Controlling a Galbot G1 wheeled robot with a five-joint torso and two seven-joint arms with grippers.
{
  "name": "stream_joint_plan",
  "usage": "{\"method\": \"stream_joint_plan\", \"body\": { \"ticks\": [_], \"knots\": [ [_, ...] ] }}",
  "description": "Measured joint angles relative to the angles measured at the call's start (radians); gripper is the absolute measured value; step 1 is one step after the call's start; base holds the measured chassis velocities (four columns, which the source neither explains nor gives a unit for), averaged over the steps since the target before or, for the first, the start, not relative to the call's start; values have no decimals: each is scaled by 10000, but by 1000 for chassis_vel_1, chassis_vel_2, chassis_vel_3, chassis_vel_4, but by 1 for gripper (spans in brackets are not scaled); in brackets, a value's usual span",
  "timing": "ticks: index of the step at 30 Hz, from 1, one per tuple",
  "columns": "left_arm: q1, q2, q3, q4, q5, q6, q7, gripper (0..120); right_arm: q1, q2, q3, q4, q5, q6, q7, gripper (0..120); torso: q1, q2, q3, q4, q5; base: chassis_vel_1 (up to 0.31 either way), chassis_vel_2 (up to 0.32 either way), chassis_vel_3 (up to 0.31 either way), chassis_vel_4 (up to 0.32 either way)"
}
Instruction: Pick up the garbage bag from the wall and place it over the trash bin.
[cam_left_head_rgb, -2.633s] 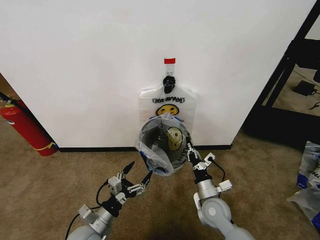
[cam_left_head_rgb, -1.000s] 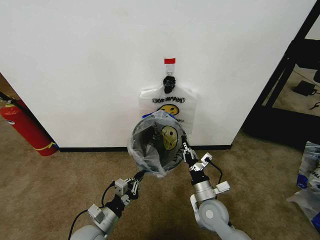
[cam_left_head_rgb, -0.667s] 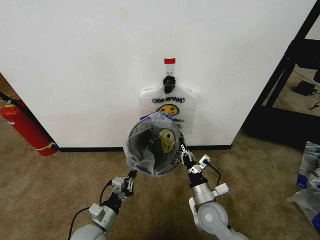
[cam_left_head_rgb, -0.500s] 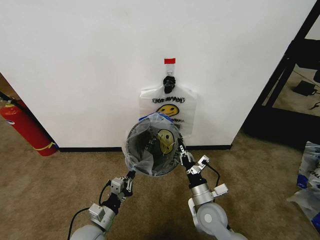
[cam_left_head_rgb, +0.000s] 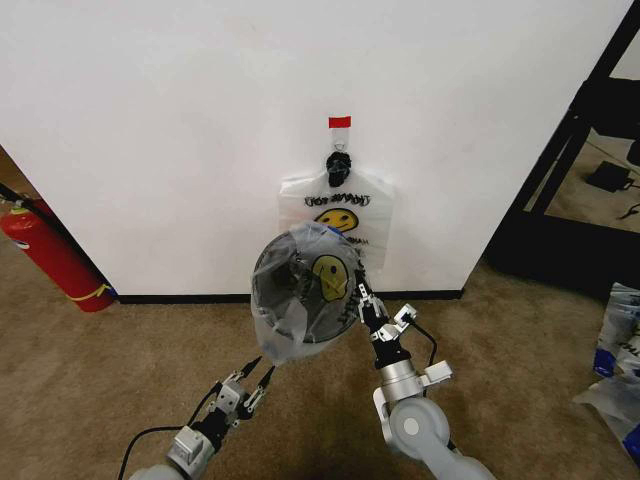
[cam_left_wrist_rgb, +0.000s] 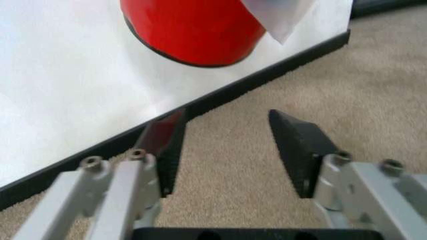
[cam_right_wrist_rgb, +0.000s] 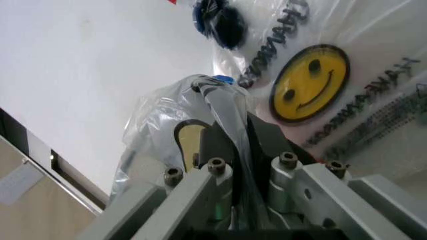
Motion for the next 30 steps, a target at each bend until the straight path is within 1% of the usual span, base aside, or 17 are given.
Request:
{"method": "stream_joint_plan", "body": {
  "ticks": [2,6,7,9,12,13,16,18,20,22,23,24,25,27,28,29,30],
  "knots": [
    [-88,-86,49,-18,-46,-57,-37,63,-81,-61,-20,27,0,-7,-54,1,0,0,0,-1,1,0,0,0,0],
    [-160,-164,41,-44,50,-57,-199,69,-155,-142,-31,43,-17,-16,-120,1,0,1,0,-3,0,0,0,0,0],
    [-169,-172,-30,-75,126,84,-661,79,-161,-169,-12,15,-85,-5,-173,1,0,0,0,-3,-1,0,0,0,0],
    [-83,-92,-159,-302,66,368,-1473,86,-134,-177,16,-128,-286,73,-251,1,0,0,0,-2,-1,0,0,0,0],
    [196,45,-435,-1091,-22,882,-2723,98,-6,-183,22,-532,-863,390,-488,1,0,0,0,-1,0,0,0,0,0],
    [196,45,-435,-1091,-22,882,-2723,98,-6,-183,22,-532,-863,390,-488,1,0,0,0,-1,0,0,0,0,0],
    [468,142,-845,-1946,342,1555,-4585,100,162,-196,51,-946,-1382,690,-812,1,0,0,0,1,4,0,0,0,0],
    [597,184,-995,-2381,485,1693,-5022,100,205,-207,55,-1065,-1493,742,-921,1,0,0,0,0,-1,0,0,0,0],
    [642,197,-1028,-2512,527,1699,-5075,100,216,-209,54,-1105,-1529,760,-959,1,0,0,0,0,0,0,0,0,0],
    [874,258,-1081,-3131,726,1535,-4986,98,244,-222,48,-1250,-1660,821,-1101,1,0,0,0,-1,3,0,0,0,0],
    [1018,279,-1056,-3481,840,1342,-4736,97,254,-236,34,-1332,-1738,852,-1178,1,0,0,0,0,2,0,0,0,0],
    [1227,290,-916,-3983,986,927,-4131,93,258,-265,-9,-1428,-1863,884,-1279,1,0,1,-1,-2,4,0,0,0,0],
    [1240,290,-904,-4013,1000,897,-4085,93,258,-268,-17,-1440,-1883,888,-1292,1,0,0,-1,-2,4,0,0,0,0],
    [1430,239,-619,-4422,1337,418,-3276,82,259,-305,-82,-1528,-2057,913,-1393,1,-1,1,-1,-2,4,0,0,0,0],
    [1430,239,-619,-4422,1337,418,-3276,82,259,-305,-82,-1528,-2057,913,-1393,1,-1,1,-1,-2,4,0,0,0,0],
    [1501,100,-398,-4497,1910,145,-2699,77,267,-338,-139,-1620,-2270,960,-1487,1,0,1,-1,-1,2,0,0,0,0],
    [1485,9,-339,-4410,2341,9,-2504,72,270,-363,-179,-1674,-2382,992,-1530,1,0,1,-1,-1,1,0,0,0,0]
  ]
}}
